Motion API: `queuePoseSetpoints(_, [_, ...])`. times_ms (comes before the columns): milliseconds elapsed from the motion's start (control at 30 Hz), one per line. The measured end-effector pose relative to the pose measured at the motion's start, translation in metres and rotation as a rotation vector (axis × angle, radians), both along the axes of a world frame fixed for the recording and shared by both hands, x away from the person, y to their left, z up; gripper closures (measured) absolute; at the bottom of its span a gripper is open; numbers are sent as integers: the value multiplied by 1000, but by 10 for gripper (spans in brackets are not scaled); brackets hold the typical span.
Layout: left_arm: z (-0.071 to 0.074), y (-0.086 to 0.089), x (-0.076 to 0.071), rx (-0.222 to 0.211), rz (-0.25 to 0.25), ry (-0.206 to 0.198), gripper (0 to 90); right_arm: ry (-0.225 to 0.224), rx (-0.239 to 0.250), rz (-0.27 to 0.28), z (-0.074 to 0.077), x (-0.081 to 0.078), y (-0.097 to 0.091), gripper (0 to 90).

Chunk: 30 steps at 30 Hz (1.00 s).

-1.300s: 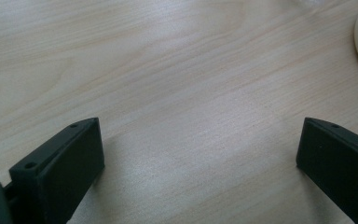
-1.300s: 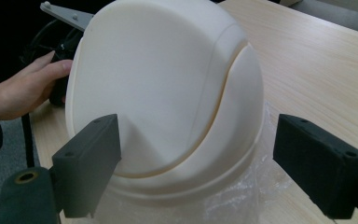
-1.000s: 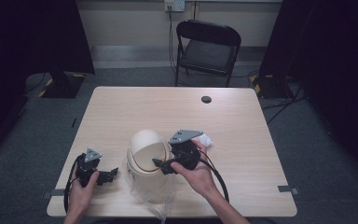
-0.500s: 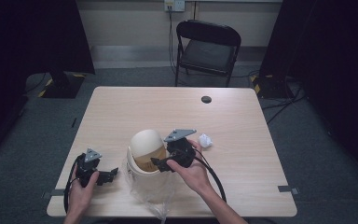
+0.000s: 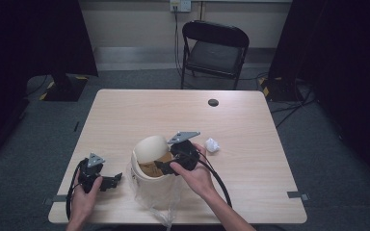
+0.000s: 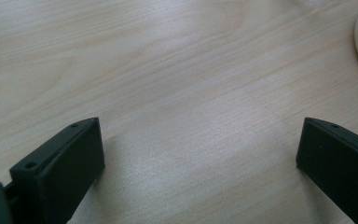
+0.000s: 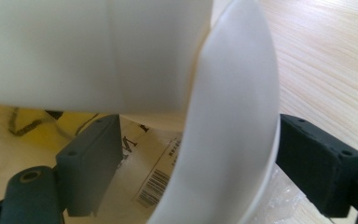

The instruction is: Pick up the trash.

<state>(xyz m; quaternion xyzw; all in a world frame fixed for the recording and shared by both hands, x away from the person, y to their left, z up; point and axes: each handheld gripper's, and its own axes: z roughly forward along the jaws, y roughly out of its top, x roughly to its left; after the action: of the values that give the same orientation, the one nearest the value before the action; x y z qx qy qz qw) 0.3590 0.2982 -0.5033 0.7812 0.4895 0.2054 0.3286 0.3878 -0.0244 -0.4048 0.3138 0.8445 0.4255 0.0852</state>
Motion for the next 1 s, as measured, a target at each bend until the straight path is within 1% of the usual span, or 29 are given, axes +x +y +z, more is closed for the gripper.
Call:
queuePoseSetpoints(67, [0,0,0,0,0,0,3,-11,4,1,1,-1,-2,165])
queuePoseSetpoints(133, [0,0,0,-3,1,1,3,-23,33,8,5,-4,-6,164])
queuePoseSetpoints(167, [0,0,0,-3,1,1,3,-23,33,8,5,-4,-6,164])
queuePoseSetpoints(267, [0,0,0,0,0,1,4,-17,57,21,9,-7,-9,160])
queuePoseSetpoints(300, [0,0,0,-3,1,2,3,-17,57,20,10,-8,-9,158])
queuePoseSetpoints(333, [0,0,0,-3,1,1,3,-22,70,21,13,-10,-12,155])
queuePoseSetpoints(400, [0,0,0,-3,2,1,3,-17,87,26,16,-12,-16,157])
queuePoseSetpoints(467, [0,0,0,-1,3,-1,4,-24,92,28,17,-12,-19,157])
queuePoseSetpoints(567, [0,0,-1,-2,3,0,4,-36,114,21,25,-13,-32,150])
queuePoseSetpoints(600, [0,0,-1,-2,3,0,4,-36,114,21,25,-13,-32,150])
queuePoseSetpoints(633, [0,0,-1,-2,4,0,4,-40,133,13,29,-14,-41,150])
queuePoseSetpoints(767, [0,0,-1,-2,3,0,4,-61,156,7,33,-15,-55,152])
queuePoseSetpoints(833, [0,0,-1,-2,3,0,4,-65,164,4,33,-15,-58,157])
queuePoseSetpoints(867, [0,0,-1,-2,3,0,3,-82,156,-4,33,-16,-65,158])
queuePoseSetpoints(933, [0,0,-1,-4,4,0,4,-84,160,-13,33,-16,-68,158])
queuePoseSetpoints(967, [0,0,-1,-3,3,0,3,-87,157,-32,30,-15,-76,158])
queuePoseSetpoints(1000, [0,0,-1,-3,3,0,4,-84,153,-45,28,-14,-81,159])
